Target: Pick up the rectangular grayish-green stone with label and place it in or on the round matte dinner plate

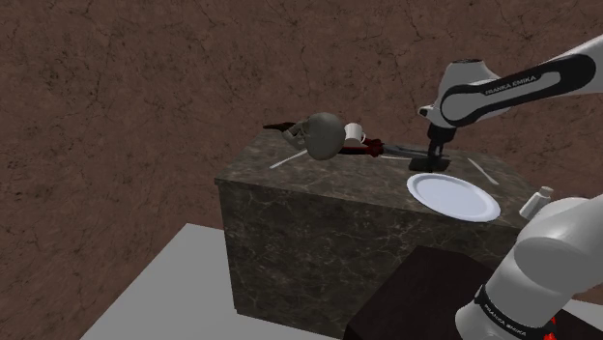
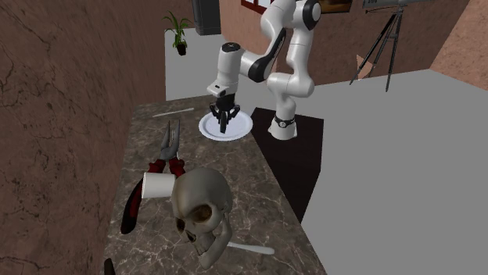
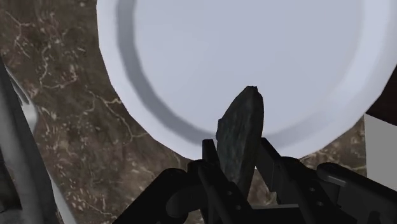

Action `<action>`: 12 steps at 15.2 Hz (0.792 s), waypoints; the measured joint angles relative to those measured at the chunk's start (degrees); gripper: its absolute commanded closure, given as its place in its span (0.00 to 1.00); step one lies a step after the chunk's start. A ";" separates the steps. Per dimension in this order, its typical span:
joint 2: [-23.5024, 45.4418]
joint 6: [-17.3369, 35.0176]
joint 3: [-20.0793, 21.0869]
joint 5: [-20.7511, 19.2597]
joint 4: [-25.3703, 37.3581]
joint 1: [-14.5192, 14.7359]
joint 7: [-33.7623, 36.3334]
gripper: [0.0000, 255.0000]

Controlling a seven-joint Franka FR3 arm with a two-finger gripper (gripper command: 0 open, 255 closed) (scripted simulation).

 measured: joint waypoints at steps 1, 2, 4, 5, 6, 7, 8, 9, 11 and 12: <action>-2.00 -0.52 -0.57 -0.97 -1.27 -1.16 -0.92 1.00; -4.05 -0.89 -1.09 -2.02 -2.77 -2.39 -1.77 1.00; -7.49 -2.34 -2.08 -3.55 -4.34 -4.49 -3.71 1.00; -9.07 -2.90 -2.73 -4.40 -5.15 -5.63 -4.82 1.00; -10.33 -3.19 -3.57 -5.27 -5.87 -6.76 -6.03 1.00; -11.60 -3.09 -4.04 -6.11 -7.14 -7.76 -6.61 1.00; -11.77 -2.55 -4.51 -6.63 -7.81 -8.21 -6.92 1.00; -11.97 -2.16 -4.72 -6.97 -8.40 -8.50 -6.99 1.00; -11.04 -0.29 -5.45 -7.64 -9.34 -8.68 -6.88 1.00; -10.75 0.57 -5.78 -8.02 -9.92 -8.86 -6.82 1.00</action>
